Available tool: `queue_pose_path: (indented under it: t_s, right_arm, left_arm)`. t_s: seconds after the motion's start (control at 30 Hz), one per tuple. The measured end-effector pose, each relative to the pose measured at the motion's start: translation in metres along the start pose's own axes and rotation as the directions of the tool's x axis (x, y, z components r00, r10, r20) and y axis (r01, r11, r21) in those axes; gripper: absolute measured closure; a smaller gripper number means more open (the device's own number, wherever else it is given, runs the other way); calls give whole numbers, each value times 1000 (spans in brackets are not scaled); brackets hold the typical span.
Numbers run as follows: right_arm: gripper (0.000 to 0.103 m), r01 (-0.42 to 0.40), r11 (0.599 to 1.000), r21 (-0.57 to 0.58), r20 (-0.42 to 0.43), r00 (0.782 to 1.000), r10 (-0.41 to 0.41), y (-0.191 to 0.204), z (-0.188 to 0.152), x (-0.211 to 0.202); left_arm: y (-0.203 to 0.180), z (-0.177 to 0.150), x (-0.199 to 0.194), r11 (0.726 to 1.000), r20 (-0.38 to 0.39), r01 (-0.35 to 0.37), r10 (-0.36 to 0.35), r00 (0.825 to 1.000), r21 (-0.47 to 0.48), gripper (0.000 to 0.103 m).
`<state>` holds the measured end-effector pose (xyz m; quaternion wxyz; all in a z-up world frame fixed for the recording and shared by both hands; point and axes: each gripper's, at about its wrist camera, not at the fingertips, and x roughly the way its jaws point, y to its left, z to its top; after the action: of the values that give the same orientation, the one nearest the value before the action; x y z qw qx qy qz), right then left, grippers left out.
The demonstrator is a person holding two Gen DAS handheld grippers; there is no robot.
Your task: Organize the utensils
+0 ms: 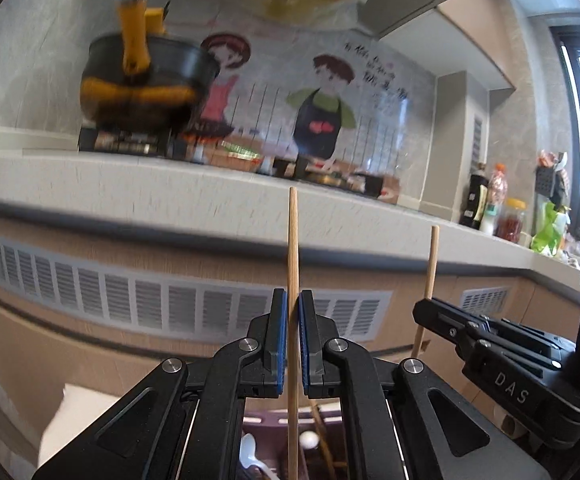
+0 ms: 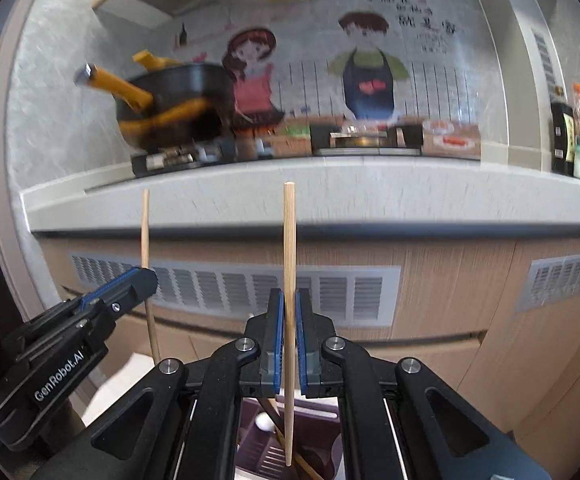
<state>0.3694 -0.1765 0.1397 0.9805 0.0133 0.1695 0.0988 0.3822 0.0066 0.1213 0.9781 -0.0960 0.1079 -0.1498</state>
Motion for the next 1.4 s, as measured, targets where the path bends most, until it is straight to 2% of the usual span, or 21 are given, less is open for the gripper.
queue_pose_path:
  t_s: [0.37,0.73,0.87,0.9,0.93,0.97,1.0,1.03,1.13,1.2,1.27,1.33,1.4]
  right_arm:
    - [97,37,999,-31,-94,995,-40,4,-40,41]
    - [97,38,999,-31,-225,973,-44,4,-78,59]
    - [95,39,998,-40,-240,970,-47,4,-83,57]
    - [90,37,998,-42,-246,968,-47,5,-83,56]
    - [78,39,998,-42,-249,967,-48,4,-83,53]
    - [70,42,998,-39,-248,967,-51,4,-83,49]
    - [56,47,998,-36,-242,969,-54,4,-82,45]
    - [47,55,998,-30,-228,972,-61,4,-81,38]
    - [40,64,998,-27,-197,978,-68,4,-79,15]
    - [31,65,998,-20,-186,980,-68,4,-80,-3]
    - [26,70,997,-16,-174,982,-72,5,-82,-24]
    - [16,78,997,-13,-162,984,-79,5,-87,-43]
    - [12,85,996,-12,-153,984,-86,6,-94,-65]
  left_arm:
    - [16,-51,45,999,-107,-48,46,993,-16,98]
    - [11,-79,50,999,-212,-49,48,976,4,96]
    - [8,-84,49,999,-248,-48,48,968,5,94]
    - [8,-84,48,999,-254,-50,49,966,2,90]
    - [8,-83,46,999,-261,-54,52,964,-2,87]
    - [8,-82,44,998,-264,-56,52,963,-8,79]
    - [9,-81,40,998,-265,-57,51,963,-17,70]
    - [8,-78,37,998,-266,-56,49,963,-20,66]
    - [7,-71,15,998,-254,-61,52,966,-27,52]
    - [5,-68,-5,997,-254,-71,63,965,-23,34]
    - [4,-68,-25,996,-260,-81,71,963,-29,24]
    - [4,-71,-47,995,-258,-98,86,962,-33,18]
    - [2,-76,-68,991,-258,-129,118,959,-24,8]
